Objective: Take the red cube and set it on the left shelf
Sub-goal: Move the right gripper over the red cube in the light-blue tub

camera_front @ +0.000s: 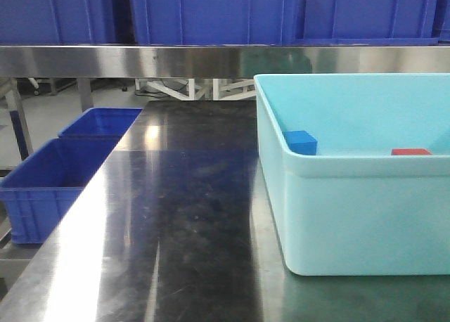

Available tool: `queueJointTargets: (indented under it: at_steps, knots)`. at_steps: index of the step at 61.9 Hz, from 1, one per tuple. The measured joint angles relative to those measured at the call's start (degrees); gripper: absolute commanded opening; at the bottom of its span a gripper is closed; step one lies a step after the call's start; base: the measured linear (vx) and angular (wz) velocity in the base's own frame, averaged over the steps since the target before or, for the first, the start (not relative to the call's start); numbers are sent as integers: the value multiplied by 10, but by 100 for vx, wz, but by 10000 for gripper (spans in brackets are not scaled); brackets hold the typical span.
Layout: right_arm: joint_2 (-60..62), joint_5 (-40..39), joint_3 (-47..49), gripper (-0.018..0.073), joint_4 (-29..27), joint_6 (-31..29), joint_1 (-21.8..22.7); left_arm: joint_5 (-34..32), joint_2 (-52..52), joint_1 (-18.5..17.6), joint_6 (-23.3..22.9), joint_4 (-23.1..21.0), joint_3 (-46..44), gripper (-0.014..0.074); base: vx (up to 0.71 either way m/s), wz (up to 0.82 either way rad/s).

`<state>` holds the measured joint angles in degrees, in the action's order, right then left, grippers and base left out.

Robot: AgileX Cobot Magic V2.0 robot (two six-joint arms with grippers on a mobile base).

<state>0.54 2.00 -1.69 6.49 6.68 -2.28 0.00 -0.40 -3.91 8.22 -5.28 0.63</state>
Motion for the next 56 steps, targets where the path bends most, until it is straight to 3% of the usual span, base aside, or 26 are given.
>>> queueJointTargets:
  at_steps: [56]
  knots:
    - [0,0,0,50,0,0,0,0,0,0,0,0,0,106,0,0]
